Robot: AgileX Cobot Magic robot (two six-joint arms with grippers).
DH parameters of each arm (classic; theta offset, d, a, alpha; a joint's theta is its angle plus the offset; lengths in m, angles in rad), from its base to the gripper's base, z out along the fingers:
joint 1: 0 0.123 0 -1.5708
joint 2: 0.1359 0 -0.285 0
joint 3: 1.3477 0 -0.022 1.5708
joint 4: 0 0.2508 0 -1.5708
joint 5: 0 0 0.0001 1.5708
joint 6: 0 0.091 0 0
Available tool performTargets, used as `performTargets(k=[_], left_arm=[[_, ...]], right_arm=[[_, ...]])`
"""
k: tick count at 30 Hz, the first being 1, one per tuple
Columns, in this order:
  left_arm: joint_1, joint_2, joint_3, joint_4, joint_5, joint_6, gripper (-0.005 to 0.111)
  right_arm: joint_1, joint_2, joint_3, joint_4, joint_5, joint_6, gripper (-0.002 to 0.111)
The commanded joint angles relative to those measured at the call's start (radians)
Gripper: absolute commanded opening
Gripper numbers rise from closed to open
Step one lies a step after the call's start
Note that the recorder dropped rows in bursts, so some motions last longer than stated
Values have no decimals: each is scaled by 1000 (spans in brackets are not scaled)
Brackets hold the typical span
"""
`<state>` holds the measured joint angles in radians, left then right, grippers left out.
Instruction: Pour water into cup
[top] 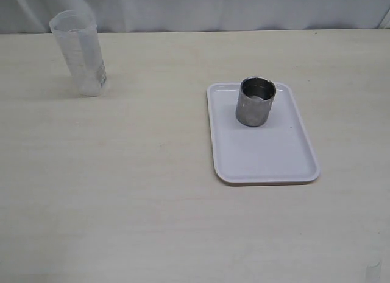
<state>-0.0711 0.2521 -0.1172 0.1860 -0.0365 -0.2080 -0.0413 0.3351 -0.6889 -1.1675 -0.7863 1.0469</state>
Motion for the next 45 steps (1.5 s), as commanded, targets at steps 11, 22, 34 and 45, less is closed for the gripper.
performTargets(k=[11, 22, 34, 45], left_arm=[[1, -4, 4, -5, 0, -5, 0], [7, -65, 4, -180, 112, 199, 0], [18, -252, 4, -232, 263, 258, 0], [18, -252, 4, -232, 332, 254, 0]], right_arm=[[-2, -12, 4, 10, 3, -8, 4], [-2, -12, 4, 10, 3, -8, 4], [-2, -12, 4, 10, 3, -8, 4], [-2, -12, 4, 10, 3, -8, 4]])
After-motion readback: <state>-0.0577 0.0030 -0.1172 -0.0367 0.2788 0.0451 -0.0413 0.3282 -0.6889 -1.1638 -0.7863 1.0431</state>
